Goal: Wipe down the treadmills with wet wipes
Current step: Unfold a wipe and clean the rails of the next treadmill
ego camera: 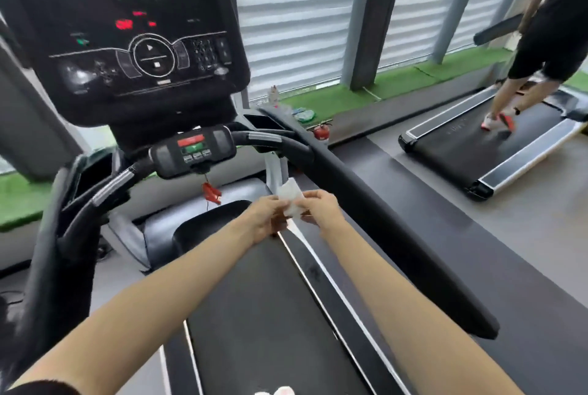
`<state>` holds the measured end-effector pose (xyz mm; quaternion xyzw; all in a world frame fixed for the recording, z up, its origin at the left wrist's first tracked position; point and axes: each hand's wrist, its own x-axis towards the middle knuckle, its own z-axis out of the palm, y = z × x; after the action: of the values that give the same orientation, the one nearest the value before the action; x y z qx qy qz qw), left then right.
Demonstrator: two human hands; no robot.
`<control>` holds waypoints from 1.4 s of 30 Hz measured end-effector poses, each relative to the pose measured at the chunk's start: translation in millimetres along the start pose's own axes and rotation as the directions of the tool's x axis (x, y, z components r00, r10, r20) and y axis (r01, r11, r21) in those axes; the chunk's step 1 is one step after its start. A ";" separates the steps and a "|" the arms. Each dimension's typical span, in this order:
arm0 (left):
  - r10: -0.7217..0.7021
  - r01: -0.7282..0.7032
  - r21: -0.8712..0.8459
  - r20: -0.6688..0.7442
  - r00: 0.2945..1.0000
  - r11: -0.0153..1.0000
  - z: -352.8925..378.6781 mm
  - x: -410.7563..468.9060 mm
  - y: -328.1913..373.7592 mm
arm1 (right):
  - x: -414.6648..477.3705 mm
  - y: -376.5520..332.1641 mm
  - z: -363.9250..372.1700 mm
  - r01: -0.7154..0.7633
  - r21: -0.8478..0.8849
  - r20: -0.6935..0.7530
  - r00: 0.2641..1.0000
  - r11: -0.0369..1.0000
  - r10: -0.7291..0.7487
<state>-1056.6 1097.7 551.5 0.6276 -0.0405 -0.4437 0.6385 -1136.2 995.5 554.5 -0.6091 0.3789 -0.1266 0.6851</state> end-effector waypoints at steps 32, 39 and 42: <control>0.325 -0.050 0.910 -0.096 0.941 0.413 -302.2 227.3 207.2 | 337.0 -115.8 297.2 0.603 -0.673 0.632 0.770 0.430 -0.090; 0.226 -0.076 0.907 -0.022 0.974 0.414 -317.9 240.7 212.8 | 339.1 -113.1 302.5 0.663 -0.689 0.681 0.731 0.294 -0.054; 0.225 -0.046 0.893 -0.063 0.972 0.448 -341.0 226.4 214.9 | 339.7 -115.0 312.5 0.708 -0.670 0.731 0.682 0.222 0.034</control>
<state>-601.8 1180.0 545.7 0.8979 -0.2597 -0.2491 0.2535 -661.3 984.7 528.4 -0.9597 -0.0212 0.1620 0.2285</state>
